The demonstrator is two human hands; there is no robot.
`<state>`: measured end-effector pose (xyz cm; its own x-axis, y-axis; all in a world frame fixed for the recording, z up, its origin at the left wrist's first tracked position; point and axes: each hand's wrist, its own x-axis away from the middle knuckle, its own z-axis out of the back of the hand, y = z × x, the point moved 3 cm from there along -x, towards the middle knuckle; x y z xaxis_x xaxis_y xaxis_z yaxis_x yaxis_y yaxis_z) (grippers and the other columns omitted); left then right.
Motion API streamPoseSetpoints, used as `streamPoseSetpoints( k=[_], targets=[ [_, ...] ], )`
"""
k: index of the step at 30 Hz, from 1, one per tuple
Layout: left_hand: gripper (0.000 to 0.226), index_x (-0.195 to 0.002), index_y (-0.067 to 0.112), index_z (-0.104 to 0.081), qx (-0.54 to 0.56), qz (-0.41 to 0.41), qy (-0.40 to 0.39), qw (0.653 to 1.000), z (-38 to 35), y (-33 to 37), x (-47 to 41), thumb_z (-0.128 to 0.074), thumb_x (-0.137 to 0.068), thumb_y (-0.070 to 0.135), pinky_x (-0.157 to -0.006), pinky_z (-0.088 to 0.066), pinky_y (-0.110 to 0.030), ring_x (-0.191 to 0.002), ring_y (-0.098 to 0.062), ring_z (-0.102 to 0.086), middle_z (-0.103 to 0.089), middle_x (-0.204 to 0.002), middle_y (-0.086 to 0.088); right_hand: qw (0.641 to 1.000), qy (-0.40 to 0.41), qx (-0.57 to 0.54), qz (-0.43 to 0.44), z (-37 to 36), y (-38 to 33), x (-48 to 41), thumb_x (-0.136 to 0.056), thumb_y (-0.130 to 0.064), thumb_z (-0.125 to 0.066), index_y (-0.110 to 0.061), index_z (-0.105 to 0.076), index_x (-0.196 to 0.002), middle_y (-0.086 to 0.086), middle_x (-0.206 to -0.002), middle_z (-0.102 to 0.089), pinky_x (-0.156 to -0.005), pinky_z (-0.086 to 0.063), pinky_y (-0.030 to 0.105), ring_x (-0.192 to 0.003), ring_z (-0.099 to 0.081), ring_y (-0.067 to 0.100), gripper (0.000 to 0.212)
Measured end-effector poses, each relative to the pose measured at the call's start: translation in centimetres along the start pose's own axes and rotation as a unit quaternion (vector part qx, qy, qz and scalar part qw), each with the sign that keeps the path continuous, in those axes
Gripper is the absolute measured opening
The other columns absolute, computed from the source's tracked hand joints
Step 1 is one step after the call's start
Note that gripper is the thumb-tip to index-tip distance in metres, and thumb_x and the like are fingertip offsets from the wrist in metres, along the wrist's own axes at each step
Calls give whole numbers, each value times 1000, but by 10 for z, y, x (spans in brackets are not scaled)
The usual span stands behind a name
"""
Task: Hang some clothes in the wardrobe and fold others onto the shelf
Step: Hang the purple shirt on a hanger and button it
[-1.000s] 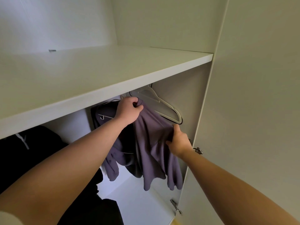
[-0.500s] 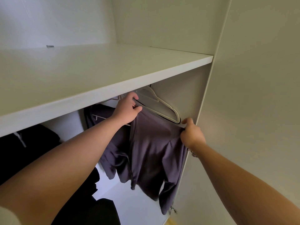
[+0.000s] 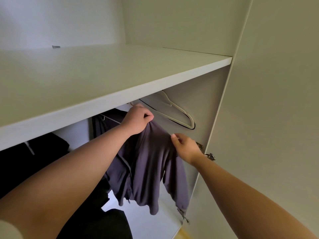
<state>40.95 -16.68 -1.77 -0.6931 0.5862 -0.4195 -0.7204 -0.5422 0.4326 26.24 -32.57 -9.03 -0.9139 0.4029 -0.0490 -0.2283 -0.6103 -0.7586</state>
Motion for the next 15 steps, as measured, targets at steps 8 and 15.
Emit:
streamPoseSetpoints(
  k=[8,15],
  targets=[
    [17,-102,10,-75,-32,-34,-57,997,9,-6,1,-62,-93,5,-92,-33,-16,-116,-18,-57,-57,-129,-4,983,-59,-137,-112,-12,18,1,-98,-49,-50,-6,-73,-89,-1,-81,-72,-81,-49,30,-80,-65,18,50],
    [27,-117,14,-72,-82,-66,-122,987,9,-5,-2,-53,-99,7,-88,-34,-20,-111,-22,-58,-63,-120,-6,996,-9,-70,-48,-4,15,13,-99,-33,-58,-14,-70,-84,5,-76,-65,-68,-47,31,-72,-55,15,27]
  ],
)
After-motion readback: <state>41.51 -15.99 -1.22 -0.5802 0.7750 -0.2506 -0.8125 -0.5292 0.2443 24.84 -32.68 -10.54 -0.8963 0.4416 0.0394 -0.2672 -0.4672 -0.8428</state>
